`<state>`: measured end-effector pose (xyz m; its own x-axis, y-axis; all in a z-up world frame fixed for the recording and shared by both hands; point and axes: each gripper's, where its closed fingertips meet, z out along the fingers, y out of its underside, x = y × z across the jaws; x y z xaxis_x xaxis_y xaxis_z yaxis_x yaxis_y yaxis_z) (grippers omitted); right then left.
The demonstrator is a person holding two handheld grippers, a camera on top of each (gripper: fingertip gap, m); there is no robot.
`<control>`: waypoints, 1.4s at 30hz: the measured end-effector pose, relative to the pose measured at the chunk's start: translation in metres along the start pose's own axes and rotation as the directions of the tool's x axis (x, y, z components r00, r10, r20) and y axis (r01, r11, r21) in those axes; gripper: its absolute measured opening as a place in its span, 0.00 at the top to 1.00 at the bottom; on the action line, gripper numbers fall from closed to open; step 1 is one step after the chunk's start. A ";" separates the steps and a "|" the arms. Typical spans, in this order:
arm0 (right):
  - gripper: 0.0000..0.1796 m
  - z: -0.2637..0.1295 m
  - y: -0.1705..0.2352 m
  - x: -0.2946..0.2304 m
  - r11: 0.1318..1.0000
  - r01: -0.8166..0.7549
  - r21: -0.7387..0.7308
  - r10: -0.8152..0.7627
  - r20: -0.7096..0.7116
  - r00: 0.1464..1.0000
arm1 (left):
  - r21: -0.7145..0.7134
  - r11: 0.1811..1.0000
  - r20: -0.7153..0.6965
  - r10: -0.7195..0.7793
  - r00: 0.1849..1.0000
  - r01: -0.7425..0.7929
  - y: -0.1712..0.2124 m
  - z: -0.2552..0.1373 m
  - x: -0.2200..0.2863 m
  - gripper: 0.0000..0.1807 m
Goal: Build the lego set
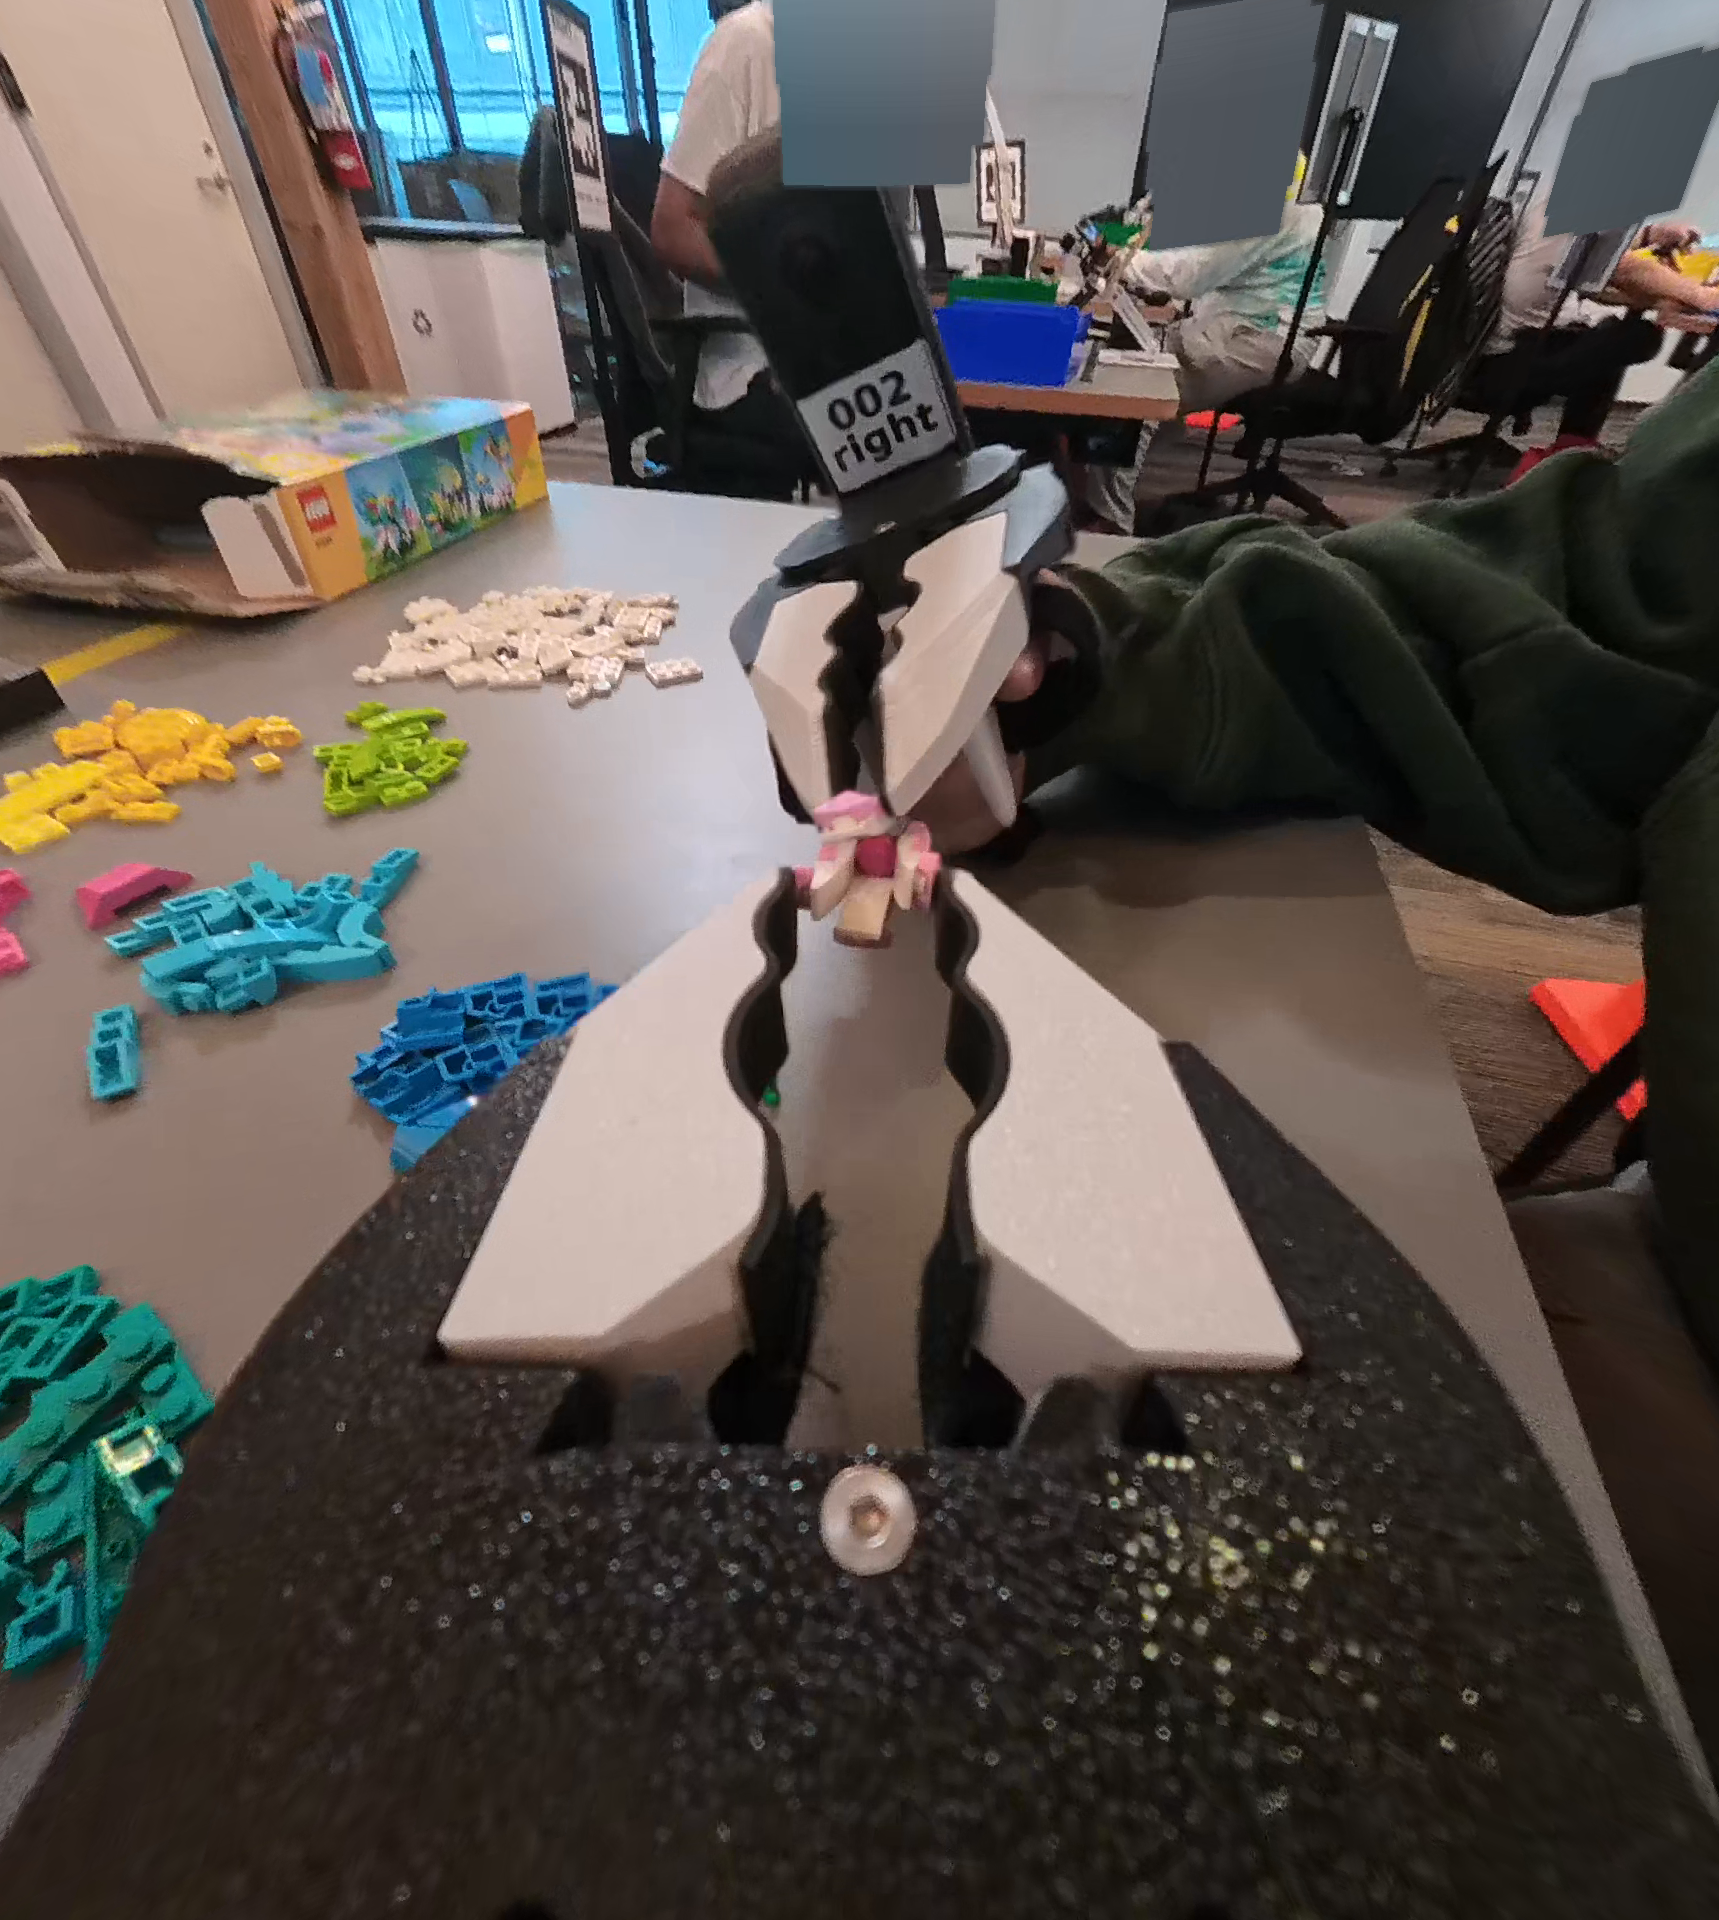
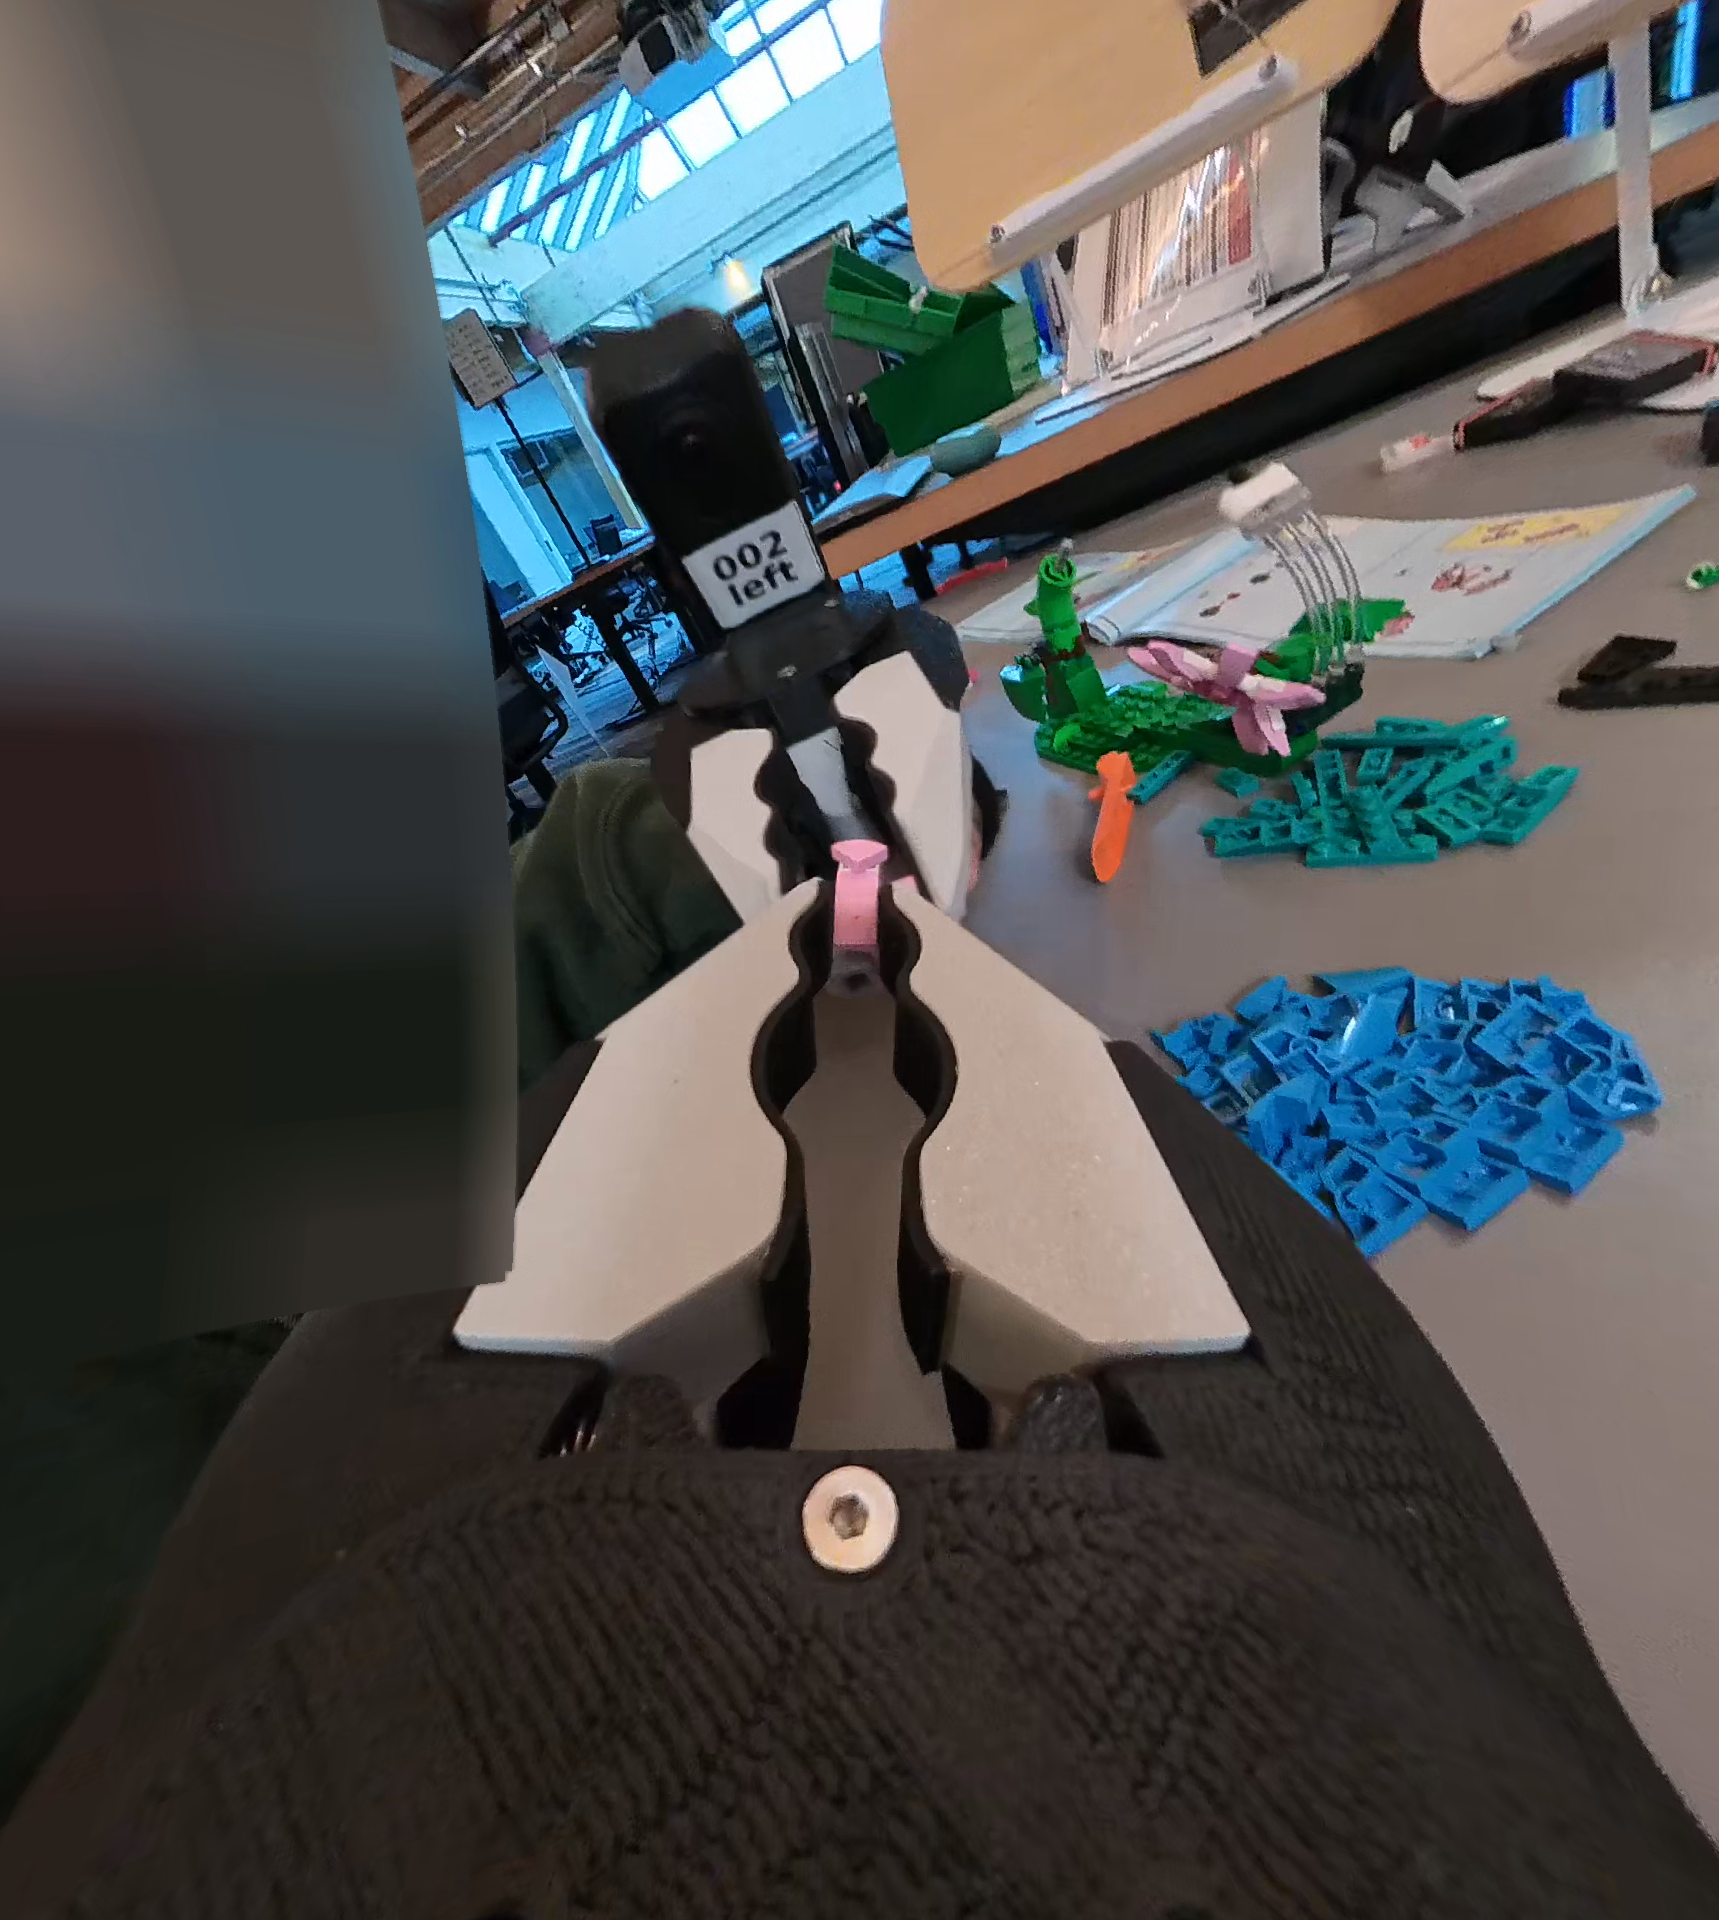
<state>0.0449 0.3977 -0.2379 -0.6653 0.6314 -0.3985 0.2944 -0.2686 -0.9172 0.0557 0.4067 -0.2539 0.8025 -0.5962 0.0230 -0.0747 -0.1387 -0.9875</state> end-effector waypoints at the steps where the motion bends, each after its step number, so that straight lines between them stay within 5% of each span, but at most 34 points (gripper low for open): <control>1: 0.96 0.000 -0.002 -0.002 1.000 0.007 0.009 -0.007 0.001 1.000 | 0.016 1.000 0.003 0.003 1.000 -0.003 -0.002 0.000 0.000 0.86; 11: 0.96 -0.004 -0.018 -0.012 0.989 0.133 0.059 -0.131 -0.034 0.991 | 0.132 0.991 0.010 0.021 1.000 -0.022 -0.020 0.001 0.003 0.87; 29: 0.97 -0.017 -0.022 -0.002 0.979 0.203 0.035 -0.197 -0.128 0.972 | 0.085 0.995 0.041 0.051 0.998 -0.055 -0.012 0.003 0.000 0.92; 33: 0.97 -0.048 0.008 0.027 0.949 0.228 -0.218 -0.283 -0.268 0.921 | 0.086 0.995 0.060 0.051 0.997 -0.056 -0.012 0.000 -0.003 0.92; 42: 0.95 -0.069 0.078 0.047 0.765 0.193 -0.614 -0.419 -0.247 0.874 | 0.072 0.994 0.111 0.070 0.991 -0.078 -0.010 -0.004 -0.008 0.92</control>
<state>0.0835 0.4568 -0.3276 -0.5352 0.8439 0.0381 0.5178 0.3633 -0.7745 0.0479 0.4102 -0.2438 0.8559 -0.5132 -0.0631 -0.0943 -0.0350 -0.9949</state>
